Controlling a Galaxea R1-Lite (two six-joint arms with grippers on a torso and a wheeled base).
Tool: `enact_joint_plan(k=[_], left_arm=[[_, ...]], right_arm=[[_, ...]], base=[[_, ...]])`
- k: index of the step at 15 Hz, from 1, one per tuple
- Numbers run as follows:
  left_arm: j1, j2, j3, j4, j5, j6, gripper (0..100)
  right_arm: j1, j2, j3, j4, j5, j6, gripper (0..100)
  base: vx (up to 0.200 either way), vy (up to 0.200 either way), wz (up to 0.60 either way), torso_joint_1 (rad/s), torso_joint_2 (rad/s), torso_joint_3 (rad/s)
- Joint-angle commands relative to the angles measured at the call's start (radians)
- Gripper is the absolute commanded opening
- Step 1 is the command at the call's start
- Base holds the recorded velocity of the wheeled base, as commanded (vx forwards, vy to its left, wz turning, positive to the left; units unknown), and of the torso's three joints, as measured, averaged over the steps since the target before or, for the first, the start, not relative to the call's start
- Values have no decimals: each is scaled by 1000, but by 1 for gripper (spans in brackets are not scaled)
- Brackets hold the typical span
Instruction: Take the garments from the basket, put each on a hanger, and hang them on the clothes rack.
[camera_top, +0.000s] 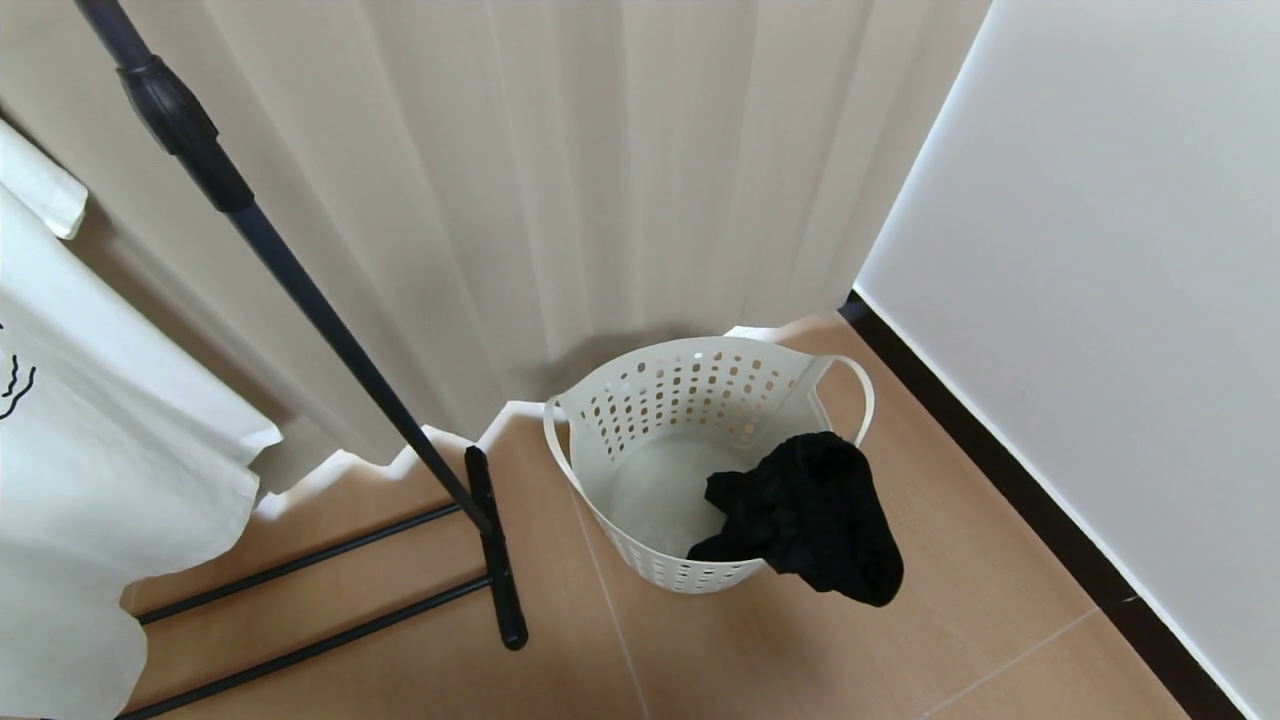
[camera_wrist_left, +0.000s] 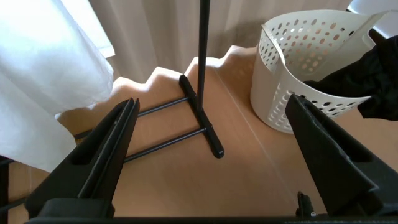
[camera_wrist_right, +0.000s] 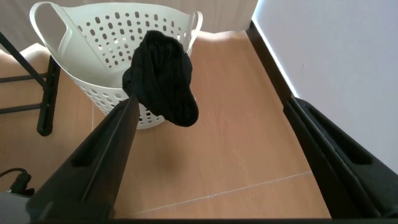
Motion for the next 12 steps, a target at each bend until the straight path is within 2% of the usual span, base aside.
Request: enact_joint_plan(k=[1,9,12], left_arm=[[0,0,0,-1,0,1,100],[-1,0,0,-1,0,-3,100],[-1,0,0,-1,0,-3,100]], right_arm=[[0,0,0,0,1,-1,100],[0,0,0,0,-1,2,100],[0,6,0,7,8,-21,100]], base=[[0,0,0,-7,2,-212],[0,0,0,1,2,-196],[0,0,0,3,3,-52]])
